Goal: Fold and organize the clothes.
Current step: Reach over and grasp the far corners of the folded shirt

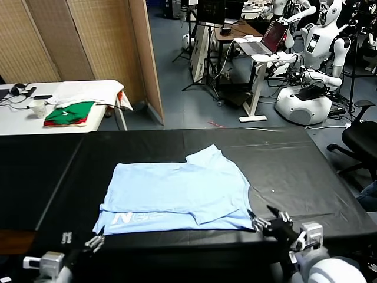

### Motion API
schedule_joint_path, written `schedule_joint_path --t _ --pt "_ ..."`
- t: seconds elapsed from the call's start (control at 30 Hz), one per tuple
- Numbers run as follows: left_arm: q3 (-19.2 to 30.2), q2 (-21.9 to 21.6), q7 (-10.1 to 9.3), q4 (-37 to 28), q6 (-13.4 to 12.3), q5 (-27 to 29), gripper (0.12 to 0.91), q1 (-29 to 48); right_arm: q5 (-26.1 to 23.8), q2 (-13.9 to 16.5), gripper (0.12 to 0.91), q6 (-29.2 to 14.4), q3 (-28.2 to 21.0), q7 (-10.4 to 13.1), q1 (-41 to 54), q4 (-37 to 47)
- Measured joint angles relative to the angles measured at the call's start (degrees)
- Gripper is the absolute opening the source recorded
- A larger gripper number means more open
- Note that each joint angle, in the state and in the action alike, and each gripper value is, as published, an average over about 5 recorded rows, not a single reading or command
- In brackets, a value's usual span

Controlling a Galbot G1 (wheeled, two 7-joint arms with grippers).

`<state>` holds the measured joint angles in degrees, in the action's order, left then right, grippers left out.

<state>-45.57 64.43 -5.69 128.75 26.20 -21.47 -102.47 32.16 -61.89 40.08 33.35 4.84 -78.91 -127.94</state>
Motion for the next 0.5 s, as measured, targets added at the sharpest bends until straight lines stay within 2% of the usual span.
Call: schedule_joint_path --t 0.1,0.23,0.37,0.5 --pt "0.8 -1.2 -2.52 -1.7 1.3 -5.8 0.906 4.9 0.1 0.4 0.907 0.7 -3.3 1.5 6.0 4.0" --pt "2.8 -3.2 -4.67 -5.1 5.0 -15.3 0.907 12.8 0.3 0.6 0.907 0.6 -8.1 3.0 13.8 9.6" --pt "5.2 -5.5 -5.25 -9.7 7.9 -22.7 0.907 20.6 0.6 0.4 0.907 0.3 -12.5 3.1 20.8 16.0" --pt "8.0 -7.5 -5.25 -15.6 9.2 -27.1 0.907 28.1 0.9 -0.3 0.907 1.1 -16.5 2.6 27.1 22.9"
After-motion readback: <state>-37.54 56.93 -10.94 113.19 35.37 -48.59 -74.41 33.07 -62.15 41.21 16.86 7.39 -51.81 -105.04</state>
